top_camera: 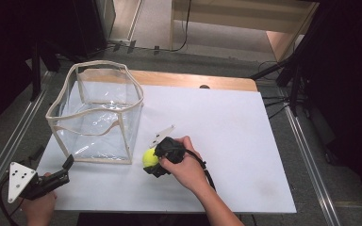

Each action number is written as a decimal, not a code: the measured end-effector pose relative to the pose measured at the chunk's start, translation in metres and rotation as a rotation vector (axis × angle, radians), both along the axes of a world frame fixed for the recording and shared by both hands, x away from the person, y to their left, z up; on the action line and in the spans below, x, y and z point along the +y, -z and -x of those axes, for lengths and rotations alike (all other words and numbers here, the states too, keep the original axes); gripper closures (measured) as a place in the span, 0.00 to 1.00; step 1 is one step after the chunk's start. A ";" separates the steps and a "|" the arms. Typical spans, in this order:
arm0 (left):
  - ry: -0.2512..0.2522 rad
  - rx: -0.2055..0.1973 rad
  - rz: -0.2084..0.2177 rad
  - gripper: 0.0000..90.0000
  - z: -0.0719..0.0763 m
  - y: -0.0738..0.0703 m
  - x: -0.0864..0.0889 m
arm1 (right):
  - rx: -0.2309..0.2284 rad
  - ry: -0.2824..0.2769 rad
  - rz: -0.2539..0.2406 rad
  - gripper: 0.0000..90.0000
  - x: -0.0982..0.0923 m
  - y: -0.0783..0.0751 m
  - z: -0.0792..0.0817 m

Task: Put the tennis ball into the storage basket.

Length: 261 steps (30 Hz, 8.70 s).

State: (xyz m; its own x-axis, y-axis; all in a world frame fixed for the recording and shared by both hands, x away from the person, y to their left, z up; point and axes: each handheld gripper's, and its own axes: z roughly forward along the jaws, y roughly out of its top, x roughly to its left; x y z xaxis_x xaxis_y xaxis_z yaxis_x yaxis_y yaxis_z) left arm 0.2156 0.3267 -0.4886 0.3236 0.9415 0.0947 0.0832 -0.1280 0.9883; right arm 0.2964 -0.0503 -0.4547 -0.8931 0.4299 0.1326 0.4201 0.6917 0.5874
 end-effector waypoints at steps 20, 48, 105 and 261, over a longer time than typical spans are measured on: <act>-0.001 0.000 0.003 0.08 0.000 0.000 0.000 | -0.003 -0.026 -0.065 0.26 0.011 -0.045 -0.020; -0.003 0.000 0.004 0.08 0.000 0.000 0.000 | -0.056 -0.015 -0.102 0.26 0.014 -0.105 -0.043; 0.000 -0.003 0.014 0.08 -0.001 0.000 0.000 | -0.113 0.033 -0.111 0.26 0.035 -0.161 -0.106; 0.002 0.004 -0.017 0.08 0.000 0.000 -0.002 | -0.179 0.530 -0.205 0.00 -0.185 0.033 0.058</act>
